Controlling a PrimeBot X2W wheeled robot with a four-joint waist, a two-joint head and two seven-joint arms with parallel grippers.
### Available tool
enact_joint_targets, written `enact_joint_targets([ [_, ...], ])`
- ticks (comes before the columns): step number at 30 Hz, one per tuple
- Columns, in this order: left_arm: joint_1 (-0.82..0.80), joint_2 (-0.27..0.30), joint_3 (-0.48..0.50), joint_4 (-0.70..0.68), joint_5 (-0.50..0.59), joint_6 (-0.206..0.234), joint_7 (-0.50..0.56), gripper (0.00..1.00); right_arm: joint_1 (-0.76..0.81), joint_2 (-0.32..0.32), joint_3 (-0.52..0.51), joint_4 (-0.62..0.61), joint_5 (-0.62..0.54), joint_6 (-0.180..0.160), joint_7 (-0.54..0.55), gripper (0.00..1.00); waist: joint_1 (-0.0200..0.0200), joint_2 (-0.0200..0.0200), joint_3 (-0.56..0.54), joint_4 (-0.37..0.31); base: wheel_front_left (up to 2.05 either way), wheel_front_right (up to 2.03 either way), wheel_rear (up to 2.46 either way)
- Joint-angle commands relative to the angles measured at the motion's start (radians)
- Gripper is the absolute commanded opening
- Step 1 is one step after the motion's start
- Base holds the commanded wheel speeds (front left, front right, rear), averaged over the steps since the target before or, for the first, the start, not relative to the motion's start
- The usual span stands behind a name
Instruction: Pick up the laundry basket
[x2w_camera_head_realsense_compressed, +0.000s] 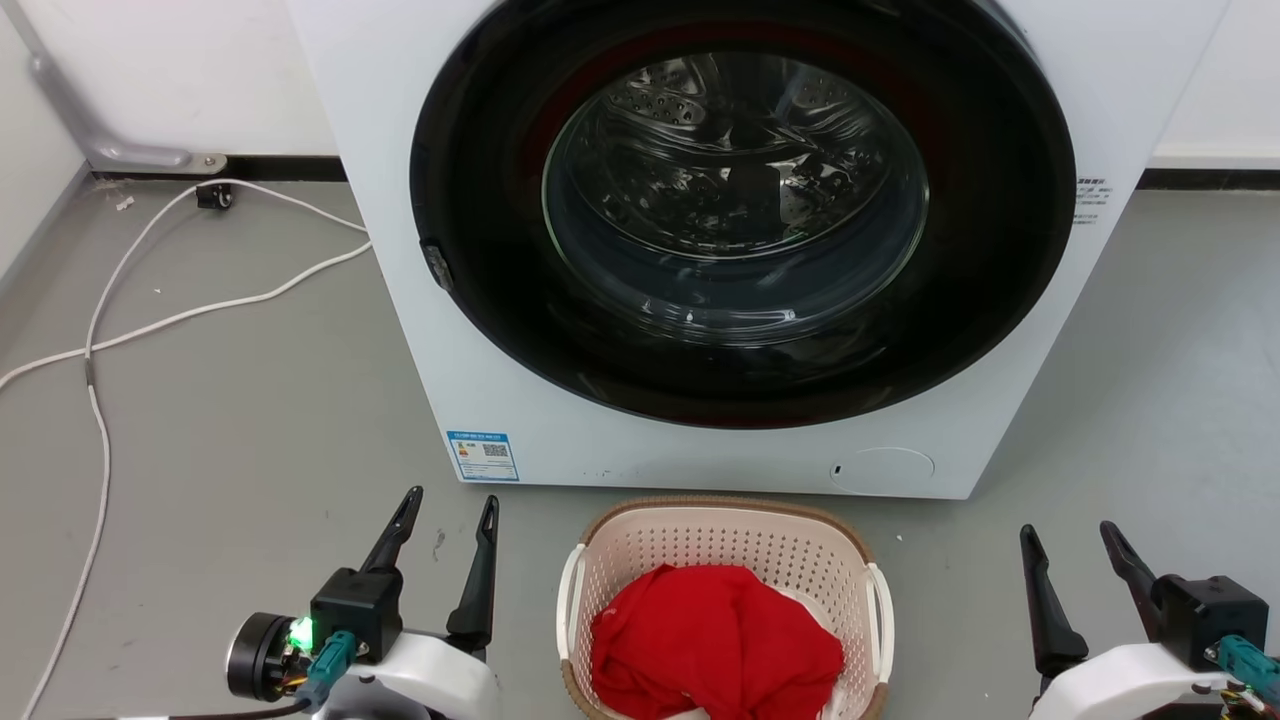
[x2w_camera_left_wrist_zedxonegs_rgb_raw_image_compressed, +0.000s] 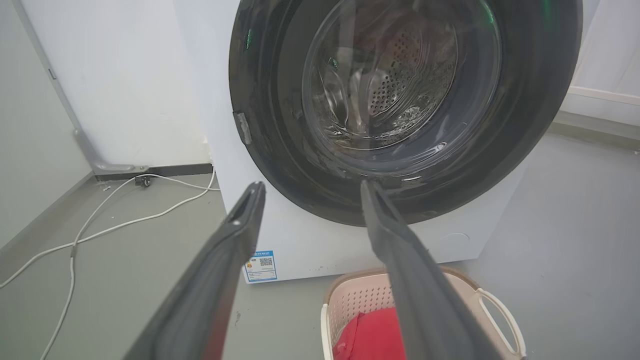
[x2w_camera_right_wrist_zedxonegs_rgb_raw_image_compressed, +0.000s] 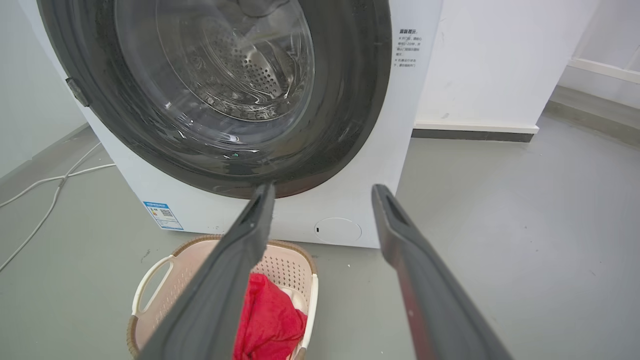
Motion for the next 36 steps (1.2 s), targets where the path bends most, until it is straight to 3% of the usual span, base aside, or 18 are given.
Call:
enact_joint_targets([
  [1, -0.015, 0.005, 0.000, 0.004, -0.005, -0.002, 0.002, 1.00, -0.010, 0.002, -0.007, 0.007, -0.012, 0.000, 0.007, 1.00, 0.0000, 0.0000, 0.010, -0.004, 0.00, 0.00, 0.00],
  [12, -0.182, 0.028, 0.004, 0.077, -0.036, -0.036, 0.052, 1.00, -0.128, 0.002, -0.014, 0.129, 0.007, 0.000, 0.017, 1.00, 0.0000, 0.0000, 0.200, -0.043, 0.00, 0.00, 0.00],
  [26, -0.421, 0.058, -0.013, 0.339, -0.113, -0.086, 0.075, 1.00, -0.376, 0.002, 0.018, 0.397, 0.009, 0.000, -0.017, 1.00, 0.0000, 0.0000, 0.454, -0.088, 0.00, 0.00, 0.00],
  [36, -0.576, 0.084, -0.133, 0.539, -0.233, -0.096, 0.096, 1.00, -0.575, 0.002, 0.093, 0.656, 0.043, 0.000, -0.069, 1.00, 0.0000, 0.0000, 0.581, -0.111, 0.00, 0.00, 0.00],
])
